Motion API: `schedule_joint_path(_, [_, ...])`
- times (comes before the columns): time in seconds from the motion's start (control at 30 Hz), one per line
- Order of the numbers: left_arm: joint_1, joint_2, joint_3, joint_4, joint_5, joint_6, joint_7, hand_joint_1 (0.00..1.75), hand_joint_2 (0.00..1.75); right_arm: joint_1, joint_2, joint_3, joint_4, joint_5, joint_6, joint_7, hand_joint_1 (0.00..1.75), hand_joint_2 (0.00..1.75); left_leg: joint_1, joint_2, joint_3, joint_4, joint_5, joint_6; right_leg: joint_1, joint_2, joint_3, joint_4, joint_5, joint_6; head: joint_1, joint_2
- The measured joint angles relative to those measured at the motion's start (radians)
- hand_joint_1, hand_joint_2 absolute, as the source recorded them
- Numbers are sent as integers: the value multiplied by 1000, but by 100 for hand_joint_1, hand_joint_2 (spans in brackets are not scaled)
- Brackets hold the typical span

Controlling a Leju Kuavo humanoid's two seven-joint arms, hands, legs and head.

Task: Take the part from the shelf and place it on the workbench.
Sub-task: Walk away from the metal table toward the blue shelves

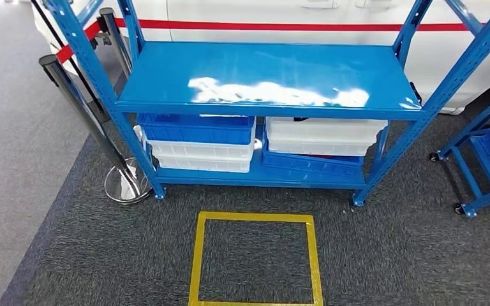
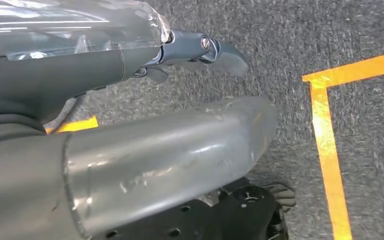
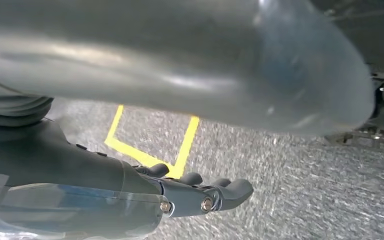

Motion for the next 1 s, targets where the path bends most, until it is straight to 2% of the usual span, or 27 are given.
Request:
schedule_joint_path(0.07, [-3,0,0,0,0,0,0,0,0,-1,1,0,0,0,0,0,0,0,0,0,5,14,5,-12,-1,2,16,-9,-9,-13,-1,0])
schedule_joint_path(0.1, [-4,1,0,0,0,0,0,0,0,-1,1,-1,0,0,0,0,0,0,0,2,-6,47,12,-16,-4,2,29,-16,-15,-19,-2,0])
schedule_joint_path(0.17, [-6,1,0,0,0,0,0,0,0,-1,1,-2,0,0,-1,0,0,0,3,5,-69,159,3,-25,-8,0,57,-26,-29,-30,-6,0])
schedule_joint_path(0.23, [-6,0,0,0,0,0,0,0,0,-2,1,-2,0,0,-2,0,0,0,7,6,-152,270,-55,-33,-8,0,80,-29,-47,-33,-9,0])
schedule_joint_path(0.27, [-5,1,0,0,0,0,0,0,0,-2,1,-2,0,0,-1,0,0,0,8,6,-183,296,-86,-36,-8,1,93,-30,-58,-33,-9,0])
schedule_joint_path(0.3, [-4,1,0,0,0,0,0,0,0,-2,1,-2,0,0,-1,0,0,0,9,6,-202,294,-100,-37,-8,2,107,-30,-69,-32,-10,0])
schedule_joint_path(0.33, [-3,1,0,0,0,0,0,0,0,-2,1,-2,0,0,0,0,0,0,9,6,-208,262,-86,-37,-8,3,122,-30,-80,-30,-10,0])
schedule_joint_path(0.37, [-2,1,0,0,0,0,0,0,0,-1,1,-3,0,0,0,0,0,0,9,6,-203,207,-42,-34,-8,3,138,-30,-92,-28,-10,0])
schedule_joint_path(0.4, [-1,1,0,0,0,0,0,0,0,-1,1,-3,0,0,0,0,0,0,9,7,-196,144,21,-30,-8,3,151,-29,-104,-24,-10,0])
schedule_joint_path(0.43, [1,1,0,0,0,0,0,0,0,-1,2,-3,0,0,0,0,0,0,7,9,-190,94,71,-25,-7,4,161,-29,-114,-19,-11,0])
schedule_joint_path(0.47, [2,1,0,0,0,0,1,0,0,-2,2,-3,0,0,0,0,0,0,4,10,-185,63,105,-19,-6,6,166,-30,-122,-13,-11,0])
schedule_joint_path(0.5, [2,1,0,0,0,0,1,0,0,-3,2,-3,0,0,0,0,0,0,2,11,-184,49,119,-11,-5,7,172,-30,-127,-6,-11,0])
schedule_joint_path(0.57, [2,1,0,0,0,0,1,0,0,-6,2,-4,0,0,0,0,0,0,2,9,-169,40,115,4,-4,7,180,-25,-127,7,-12,0])
schedule_joint_path(0.6, [1,1,0,0,0,0,1,0,0,-7,2,-4,0,0,0,0,0,0,4,7,-157,31,115,11,-4,6,178,-6,-124,12,-10,0])
schedule_joint_path(0.63, [1,0,0,0,0,0,0,0,0,-8,2,-4,0,0,0,0,0,0,6,7,-142,24,112,18,-4,5,162,28,-125,16,-8,0])
schedule_joint_path(0.67, [0,0,0,0,0,0,0,0,0,-9,2,-4,0,0,0,0,0,0,8,7,-129,18,109,23,-6,4,133,79,-135,19,-6,0])
schedule_joint_path(0.73, [-2,0,0,0,0,0,0,0,0,-11,2,-4,0,2,0,0,0,0,7,8,-113,13,96,29,-8,2,49,195,-185,25,-3,0])
schedule_joint_path(0.77, [-2,0,0,0,0,0,0,0,0,-11,2,-4,0,3,0,0,0,0,6,7,-104,12,88,30,-9,2,11,233,-212,27,-3,0])
schedule_joint_path(0.8, [-2,0,0,0,0,-1,1,0,0,-11,2,-3,0,4,0,0,0,0,6,5,-93,12,79,29,-9,2,-14,246,-226,28,-2,0])
schedule_joint_path(0.83, [-1,0,0,0,0,-1,2,0,0,-9,1,-3,0,5,0,0,0,0,6,4,-79,12,68,27,-9,2,-25,227,-217,28,-2,0])
schedule_joint_path(0.87, [0,0,0,0,0,-1,3,0,0,-8,1,-3,0,6,0,0,0,0,6,3,-63,12,57,25,-8,2,-22,180,-184,25,-2,0])
schedule_joint_path(0.93, [0,-1,0,0,-1,-1,4,0,0,-5,-1,-4,0,7,0,0,0,0,4,3,-36,12,33,18,-3,1,-1,62,-77,13,-1,0])
schedule_joint_path(0.97, [-1,-2,0,0,-1,-1,4,0,0,-5,-2,-4,0,8,0,0,0,0,3,2,-27,12,22,13,0,1,8,23,-41,7,-1,0])
schedule_joint_path(1.0, [-3,-2,0,0,-2,0,4,0,0,-5,-3,-4,0,8,-1,0,0,0,2,2,-18,10,14,7,4,2,13,3,-18,1,0,0])
